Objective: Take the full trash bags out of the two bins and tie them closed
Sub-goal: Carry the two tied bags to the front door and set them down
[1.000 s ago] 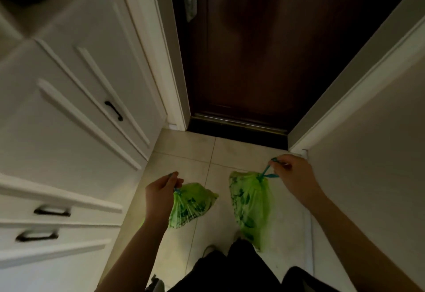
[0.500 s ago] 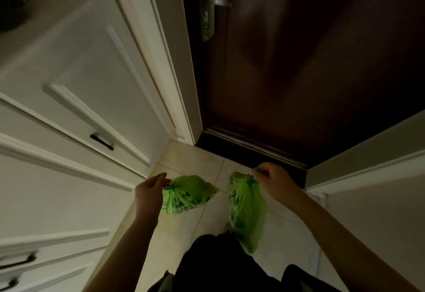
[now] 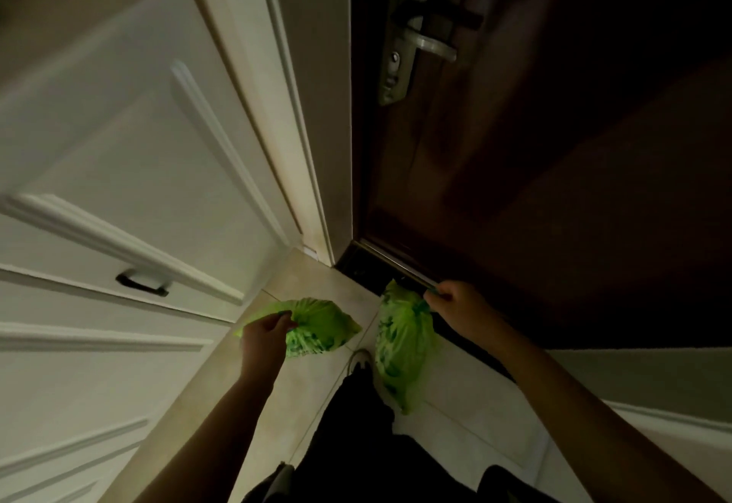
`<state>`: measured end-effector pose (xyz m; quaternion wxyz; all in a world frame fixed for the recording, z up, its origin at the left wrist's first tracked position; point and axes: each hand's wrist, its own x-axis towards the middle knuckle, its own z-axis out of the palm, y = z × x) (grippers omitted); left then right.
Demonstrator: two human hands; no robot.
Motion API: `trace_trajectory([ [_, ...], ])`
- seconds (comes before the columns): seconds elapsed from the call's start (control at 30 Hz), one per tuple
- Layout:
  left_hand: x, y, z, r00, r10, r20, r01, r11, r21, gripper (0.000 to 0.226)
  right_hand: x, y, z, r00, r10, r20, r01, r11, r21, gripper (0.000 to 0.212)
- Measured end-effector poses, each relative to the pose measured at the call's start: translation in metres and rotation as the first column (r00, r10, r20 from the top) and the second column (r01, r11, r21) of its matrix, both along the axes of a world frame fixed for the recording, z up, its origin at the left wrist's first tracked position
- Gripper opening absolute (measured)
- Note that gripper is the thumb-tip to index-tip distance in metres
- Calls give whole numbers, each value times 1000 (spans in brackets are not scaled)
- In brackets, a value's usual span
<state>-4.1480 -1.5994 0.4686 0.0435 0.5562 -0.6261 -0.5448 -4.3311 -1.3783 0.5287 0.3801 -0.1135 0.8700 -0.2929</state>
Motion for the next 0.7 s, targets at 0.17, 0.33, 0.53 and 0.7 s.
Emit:
trace_trajectory([
  [0.17,-27,-18,-31,997,-5,76,4,1000,10,18,-49,-33,-33,1000,-19,15,19,1000,-14,40],
  [0.33,-47,-21,-59,990,51,133,-55,998,24,20,-84,-57,-71,999,35,15,-35,999,4,42],
  [0.53,-59,-14,-99,955,260,144,-272,960,71,23,-124,-77,-125,985,171,25,-172,985,20,36],
  [0.7,-66,-9,-126,899,425,104,-436,890,135,24,-144,-93,-158,959,280,46,-282,959,26,32],
])
